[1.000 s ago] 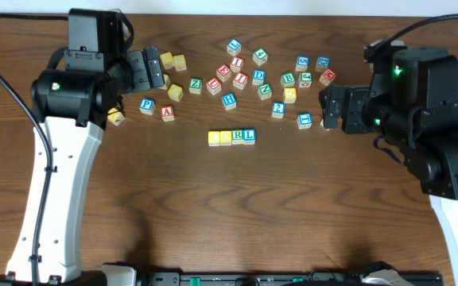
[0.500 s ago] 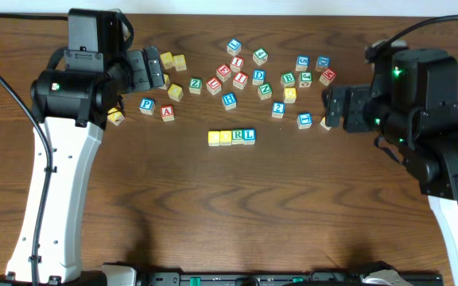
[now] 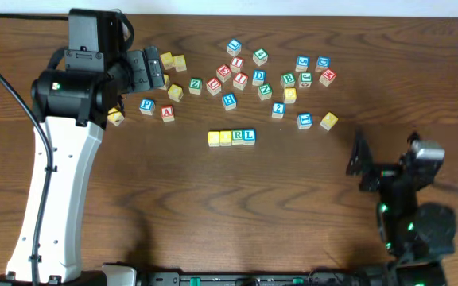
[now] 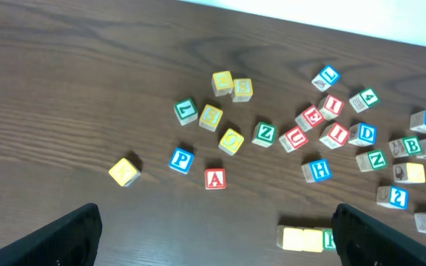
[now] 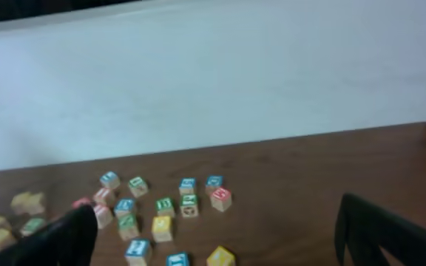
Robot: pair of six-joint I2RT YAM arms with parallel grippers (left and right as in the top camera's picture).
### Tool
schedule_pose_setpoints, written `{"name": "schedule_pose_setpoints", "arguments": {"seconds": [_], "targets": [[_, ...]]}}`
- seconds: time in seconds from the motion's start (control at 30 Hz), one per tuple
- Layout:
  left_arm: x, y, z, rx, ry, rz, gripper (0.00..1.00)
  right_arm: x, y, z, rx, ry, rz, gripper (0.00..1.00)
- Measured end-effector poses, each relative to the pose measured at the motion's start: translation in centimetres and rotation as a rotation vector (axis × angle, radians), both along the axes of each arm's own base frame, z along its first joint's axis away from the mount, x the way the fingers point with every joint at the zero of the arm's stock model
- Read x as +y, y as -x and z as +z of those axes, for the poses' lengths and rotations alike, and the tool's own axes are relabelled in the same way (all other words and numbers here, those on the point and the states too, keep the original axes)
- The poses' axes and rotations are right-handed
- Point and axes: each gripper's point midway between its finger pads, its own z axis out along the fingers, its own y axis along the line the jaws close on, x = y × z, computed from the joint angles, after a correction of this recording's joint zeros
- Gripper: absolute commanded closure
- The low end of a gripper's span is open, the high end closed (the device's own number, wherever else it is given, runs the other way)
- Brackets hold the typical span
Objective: Spell out CORL
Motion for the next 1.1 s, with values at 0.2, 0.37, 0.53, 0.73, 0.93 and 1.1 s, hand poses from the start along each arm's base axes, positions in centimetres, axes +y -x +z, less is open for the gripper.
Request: {"name": "schedule_pose_setpoints", "arguments": {"seconds": [0.2,0.37,0.53,0.73,0.93,1.1], "targets": [[0.0,0.0,0.0,-0.001,0.0,0.0,0.02,-0.5,1.1,-6.7,-0.061,-0.004,-0.014,0.01],[0.0,0.0,0.0,-0.001,0.0,0.0,0.02,-0.5,1.3,-8.8,-0.087,-0.007,-0.013,0.01],[0.0,0.0,0.0,0.0,0.0,0.0,0.02,-0.5,1.3,-10.1,-0.051,-0.004,-0.011,0.01],[0.0,0.0,0.0,-0.001,0.0,0.0,0.02,0.4,1.3,-12.2,0.029,-0.002,0.038,0.01],[0.0,0.0,0.0,-0.001,0.0,0.0,0.02,0.7,1.4,-12.2,0.03,-0.003,0.055,0.01],[0.0,0.0,0.0,-0.001,0.0,0.0,0.02,0.7,1.4,-12.2,0.03,-0.003,0.057,0.01]]}}
